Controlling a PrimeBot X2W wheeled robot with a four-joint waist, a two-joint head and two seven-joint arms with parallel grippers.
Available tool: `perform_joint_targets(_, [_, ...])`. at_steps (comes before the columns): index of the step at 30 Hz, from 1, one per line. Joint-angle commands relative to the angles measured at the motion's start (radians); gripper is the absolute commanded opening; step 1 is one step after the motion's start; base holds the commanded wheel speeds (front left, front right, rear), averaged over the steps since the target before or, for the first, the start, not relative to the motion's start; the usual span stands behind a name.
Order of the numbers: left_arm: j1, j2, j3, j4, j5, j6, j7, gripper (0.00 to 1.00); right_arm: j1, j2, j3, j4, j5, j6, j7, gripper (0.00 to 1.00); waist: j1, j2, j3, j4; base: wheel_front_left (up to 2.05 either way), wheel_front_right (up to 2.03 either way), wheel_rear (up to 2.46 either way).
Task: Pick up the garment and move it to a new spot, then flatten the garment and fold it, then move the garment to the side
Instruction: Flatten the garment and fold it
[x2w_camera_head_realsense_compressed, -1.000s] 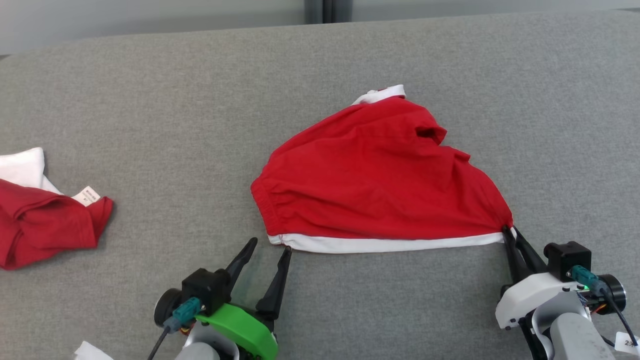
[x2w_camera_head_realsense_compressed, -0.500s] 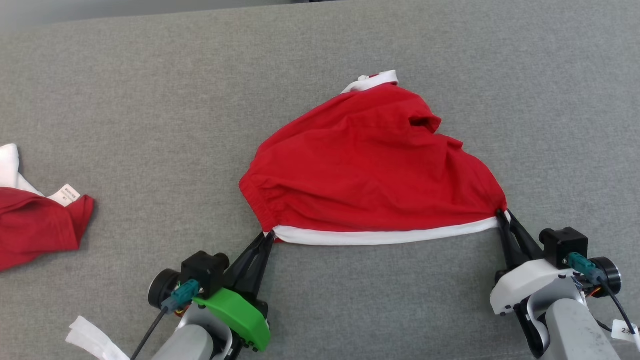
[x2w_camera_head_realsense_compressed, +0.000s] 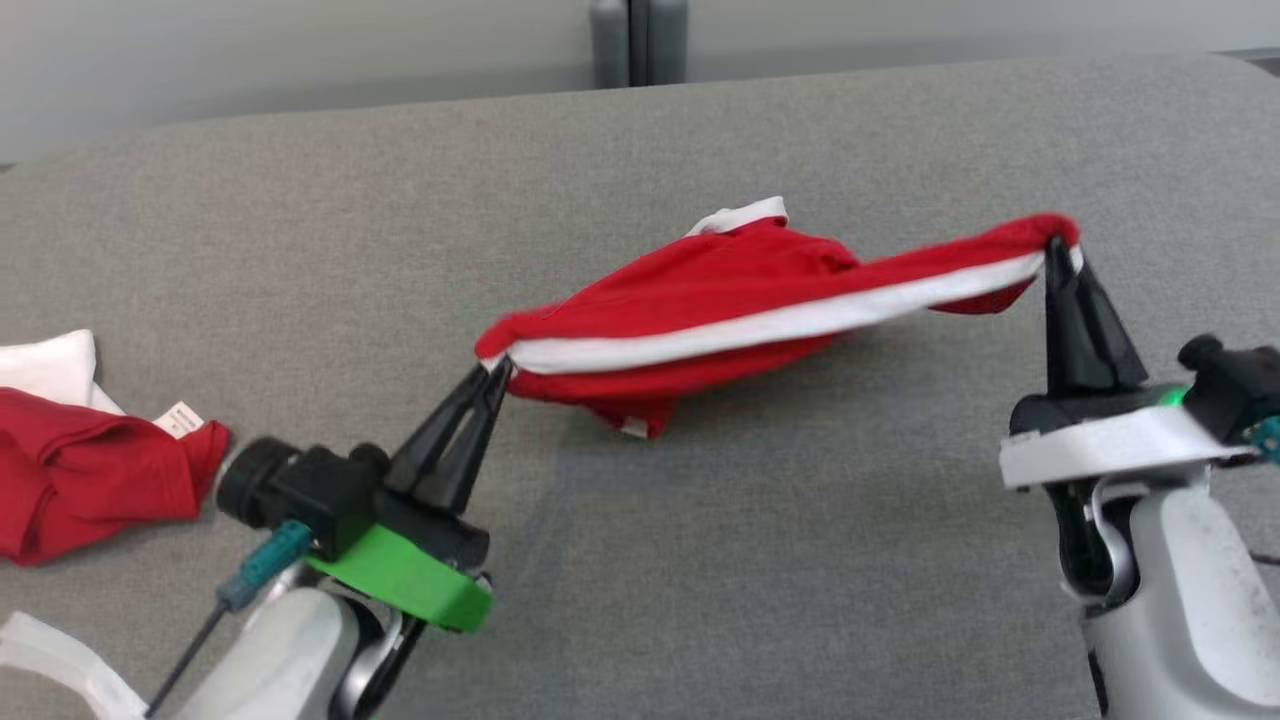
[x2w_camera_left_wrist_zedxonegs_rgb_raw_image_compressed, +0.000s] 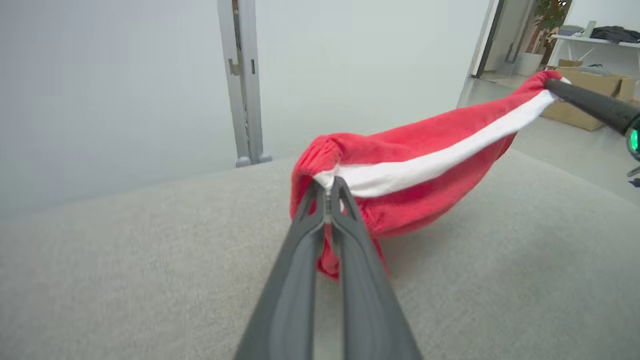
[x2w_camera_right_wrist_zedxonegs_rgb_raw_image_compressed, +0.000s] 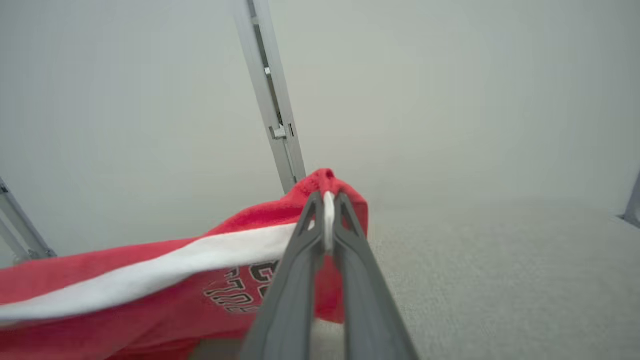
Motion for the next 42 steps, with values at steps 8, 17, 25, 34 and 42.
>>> perform_joint_targets(8, [-0.316,0.185,-0.046,-0.155,-0.03,-0.002,0.009,0.0,-0.209,-0.079,-0.015,-0.155,0.121,-0.002,0.014,0.0,0.0,0.0,-0.08,-0.005,0.0,0.0,0.0])
perform_joint_targets(17, [-0.611,0.252,-0.078,-0.065,-0.193,0.0,0.099,0.0,-0.516,-0.164,0.043,-0.116,0.073,-0.002,0.146,0.0,0.0,0.0,0.05,-0.038,0.0,0.0,0.0])
perform_joint_targets(25, [-0.801,0.213,-0.084,0.191,-0.241,0.0,0.041,0.0,-0.795,-0.149,0.064,0.123,-0.051,-0.002,0.081,0.0,0.0,0.0,0.185,-0.066,0.0,0.0,0.0])
perform_joint_targets(34, [-0.832,0.176,-0.076,0.318,-0.224,0.0,-0.001,0.0,-0.831,-0.086,-0.006,0.276,-0.06,-0.003,0.005,0.0,0.0,0.0,0.176,-0.08,0.0,0.0,0.0])
perform_joint_targets(42, [-0.407,0.086,0.026,0.381,-0.203,0.003,0.0,0.0,-0.457,-0.096,-0.007,0.306,0.02,-0.006,-0.004,0.0,0.0,0.0,0.103,-0.091,0.0,0.0,0.0])
